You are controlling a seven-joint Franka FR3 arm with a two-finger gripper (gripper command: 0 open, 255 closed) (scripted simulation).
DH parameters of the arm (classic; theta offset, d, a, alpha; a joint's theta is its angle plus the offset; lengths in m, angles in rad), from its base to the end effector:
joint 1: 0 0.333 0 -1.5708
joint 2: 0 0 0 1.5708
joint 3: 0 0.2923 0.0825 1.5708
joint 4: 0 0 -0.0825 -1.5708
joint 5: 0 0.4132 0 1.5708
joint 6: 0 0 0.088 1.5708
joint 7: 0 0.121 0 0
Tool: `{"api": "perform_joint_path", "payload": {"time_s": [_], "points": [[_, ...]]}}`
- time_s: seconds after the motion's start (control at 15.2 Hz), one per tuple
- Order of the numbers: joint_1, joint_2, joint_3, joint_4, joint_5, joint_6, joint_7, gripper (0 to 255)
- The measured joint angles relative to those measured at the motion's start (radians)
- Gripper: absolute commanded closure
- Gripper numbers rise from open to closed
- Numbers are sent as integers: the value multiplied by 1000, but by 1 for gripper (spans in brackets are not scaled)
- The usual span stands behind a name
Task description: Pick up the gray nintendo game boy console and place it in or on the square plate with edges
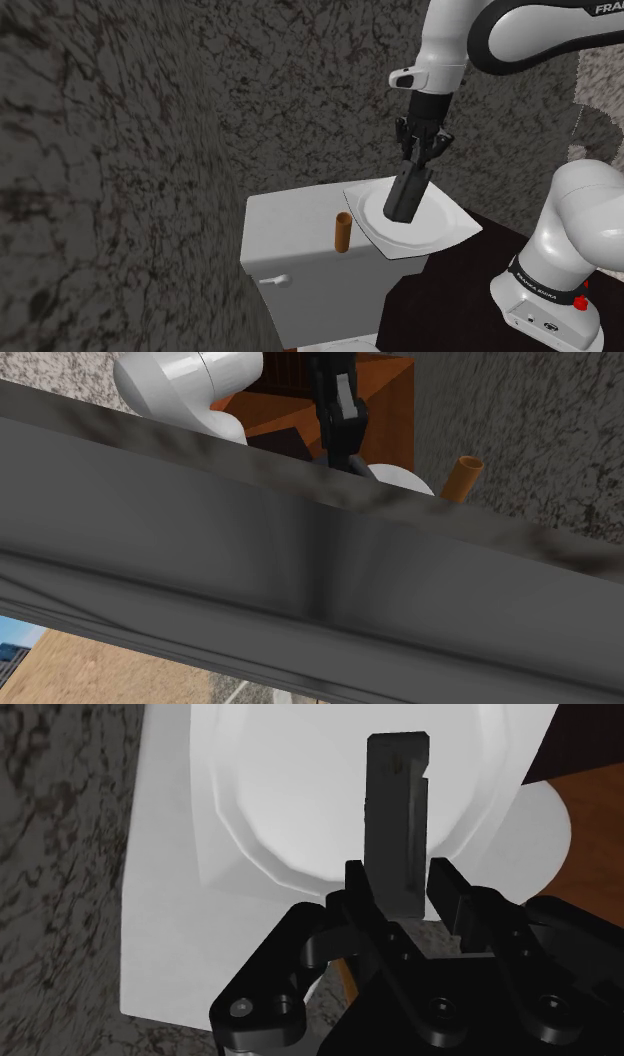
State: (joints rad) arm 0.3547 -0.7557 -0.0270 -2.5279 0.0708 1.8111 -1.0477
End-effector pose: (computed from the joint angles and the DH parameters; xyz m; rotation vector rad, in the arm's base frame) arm 0.3515 0.1267 0.4833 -2.3815 -1.9394 -0.1025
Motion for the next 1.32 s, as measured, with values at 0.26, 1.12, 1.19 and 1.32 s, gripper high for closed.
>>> {"api": "perform_joint_path", "payload": {"time_s": [0.26, 1.12, 1.19, 1.32], "points": [[1, 0, 2, -50, 3, 52, -2, 255], [-1, 8, 1, -86, 2, 81, -7, 0], [-1, 8, 1, -86, 2, 81, -7, 0], [-1, 9, -1, -69, 0, 66, -7, 0]]}}
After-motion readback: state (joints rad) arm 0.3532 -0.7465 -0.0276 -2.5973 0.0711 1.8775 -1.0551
